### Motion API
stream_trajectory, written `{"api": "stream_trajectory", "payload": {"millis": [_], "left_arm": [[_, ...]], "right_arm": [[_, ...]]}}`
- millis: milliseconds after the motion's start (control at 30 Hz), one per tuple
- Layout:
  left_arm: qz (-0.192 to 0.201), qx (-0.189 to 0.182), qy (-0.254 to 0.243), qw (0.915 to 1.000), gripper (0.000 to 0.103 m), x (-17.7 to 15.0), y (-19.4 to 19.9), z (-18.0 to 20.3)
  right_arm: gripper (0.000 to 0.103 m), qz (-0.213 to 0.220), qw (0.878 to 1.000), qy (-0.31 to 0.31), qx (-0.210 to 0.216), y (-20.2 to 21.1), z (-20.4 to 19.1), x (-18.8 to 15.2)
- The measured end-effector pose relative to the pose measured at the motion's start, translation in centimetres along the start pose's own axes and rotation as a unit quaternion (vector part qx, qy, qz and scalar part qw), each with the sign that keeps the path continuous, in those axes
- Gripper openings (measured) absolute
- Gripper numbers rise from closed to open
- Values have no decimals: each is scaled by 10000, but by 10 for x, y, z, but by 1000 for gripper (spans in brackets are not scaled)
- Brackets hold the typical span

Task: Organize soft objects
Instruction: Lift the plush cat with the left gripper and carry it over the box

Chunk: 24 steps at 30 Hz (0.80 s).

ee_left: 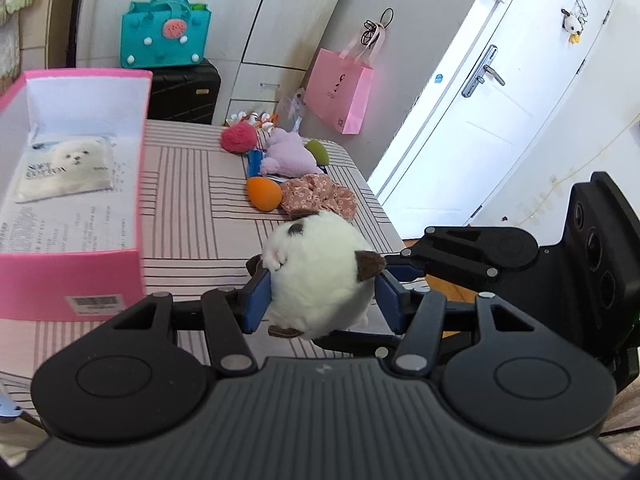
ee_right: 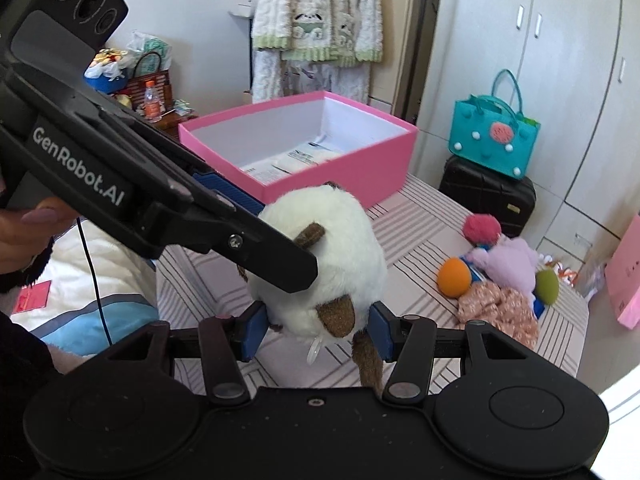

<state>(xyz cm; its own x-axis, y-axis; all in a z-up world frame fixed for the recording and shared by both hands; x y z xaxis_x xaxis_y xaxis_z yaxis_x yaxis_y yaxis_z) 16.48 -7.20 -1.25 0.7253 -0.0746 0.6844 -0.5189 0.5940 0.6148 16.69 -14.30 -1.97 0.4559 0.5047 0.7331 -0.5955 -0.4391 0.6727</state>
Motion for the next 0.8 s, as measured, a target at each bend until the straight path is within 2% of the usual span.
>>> {"api": "stream_trajectory", "payload": {"millis": [233, 567, 800], "left_arm": [[129, 239, -230, 9994, 55, 0, 31, 2], [272, 510, -372, 9976, 55, 16, 61, -8], [665, 723, -501, 9939, 55, 37, 79, -19]], "right_arm": [[58, 43, 9998, 161, 80, 7, -18, 20], [58, 123, 9988, 464, 111, 9, -31, 56], [58, 414, 9970, 653, -4, 6, -30, 90]]}}
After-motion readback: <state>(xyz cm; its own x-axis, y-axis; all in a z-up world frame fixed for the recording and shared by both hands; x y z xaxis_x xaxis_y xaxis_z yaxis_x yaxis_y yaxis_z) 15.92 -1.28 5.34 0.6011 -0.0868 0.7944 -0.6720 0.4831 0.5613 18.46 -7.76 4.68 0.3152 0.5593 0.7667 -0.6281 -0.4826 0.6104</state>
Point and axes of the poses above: each gripper's, at about its wrist camera, not at the fingertips, and y roughly against the way its jaws point, z to its right, x to its top, the point moved 8 cm from there along -y, roughly the way its jaws point, and after that the axes turned 1 degree about -x, right-handed, at the moved point
